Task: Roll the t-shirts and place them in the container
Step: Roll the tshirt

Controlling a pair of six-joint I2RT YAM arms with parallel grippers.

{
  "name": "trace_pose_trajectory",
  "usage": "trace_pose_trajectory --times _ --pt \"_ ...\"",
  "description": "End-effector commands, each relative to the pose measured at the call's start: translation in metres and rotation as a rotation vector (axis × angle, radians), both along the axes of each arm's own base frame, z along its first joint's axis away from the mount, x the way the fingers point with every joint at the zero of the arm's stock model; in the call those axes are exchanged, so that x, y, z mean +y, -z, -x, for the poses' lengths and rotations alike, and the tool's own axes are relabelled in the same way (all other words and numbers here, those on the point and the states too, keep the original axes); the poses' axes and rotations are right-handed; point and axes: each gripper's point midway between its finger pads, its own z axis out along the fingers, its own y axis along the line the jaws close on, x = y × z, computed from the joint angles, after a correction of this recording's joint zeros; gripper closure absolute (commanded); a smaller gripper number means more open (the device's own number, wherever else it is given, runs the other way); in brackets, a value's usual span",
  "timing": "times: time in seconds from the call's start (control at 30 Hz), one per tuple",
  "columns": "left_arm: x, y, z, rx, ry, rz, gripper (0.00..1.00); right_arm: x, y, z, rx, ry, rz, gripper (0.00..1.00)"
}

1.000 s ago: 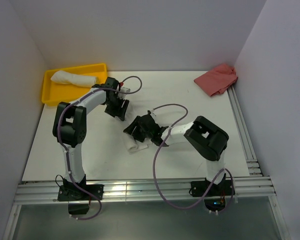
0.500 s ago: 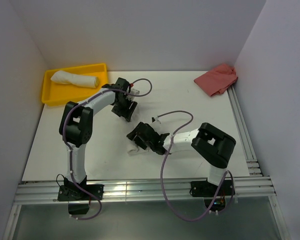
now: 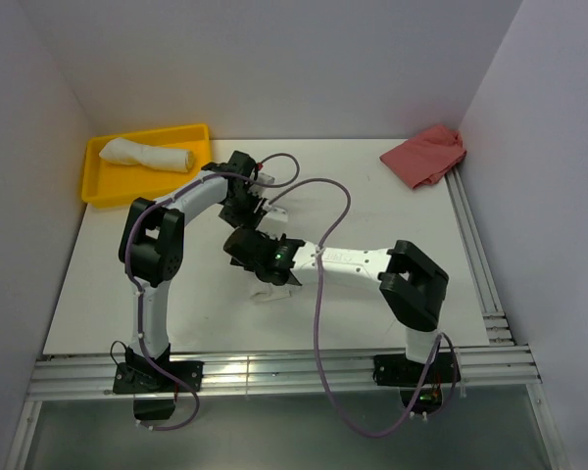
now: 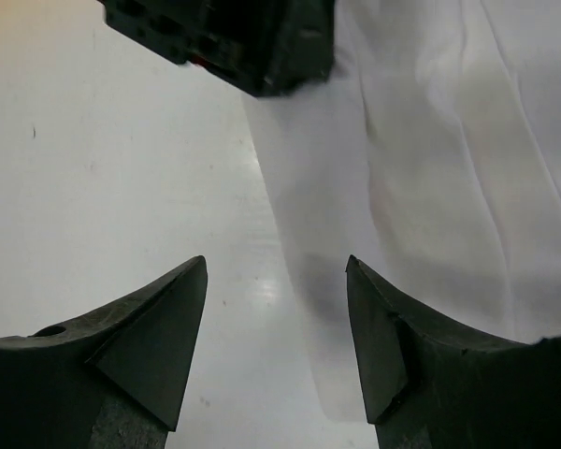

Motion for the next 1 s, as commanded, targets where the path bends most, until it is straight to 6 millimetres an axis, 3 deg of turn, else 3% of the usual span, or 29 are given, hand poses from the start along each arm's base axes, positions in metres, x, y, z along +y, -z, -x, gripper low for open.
trace_pose_trajectory --times 0.0,0.2,0.5,0.63,0.77,0.97 --pt "-0.006 0.002 -0.017 -0.052 0.020 -0.006 0.31 -0.007 0.005 -0.017 -0.065 -0.043 0.202 0.32" --pt "-0.009 -0.001 -0.017 -0.052 0.022 0.007 0.31 0.022 0.016 -0.033 -0.087 -0.095 0.253 0.33" --pt "-0.017 -0.011 -0.015 -0.045 0.042 0.046 0.27 0.017 0.050 -0.031 -0.028 -0.092 0.355 0.33" --pt "-0.025 -0.031 -0.019 -0.054 0.067 0.090 0.20 0.004 0.068 -0.026 0.011 -0.076 0.427 0.33" --pt "-0.035 -0.065 -0.025 -0.076 0.083 0.161 0.17 -0.005 0.078 -0.023 0.033 -0.060 0.471 0.33" --pt "-0.027 -0.095 -0.034 -0.118 0.062 0.202 0.17 -0.011 0.088 -0.021 0.060 -0.060 0.506 0.41"
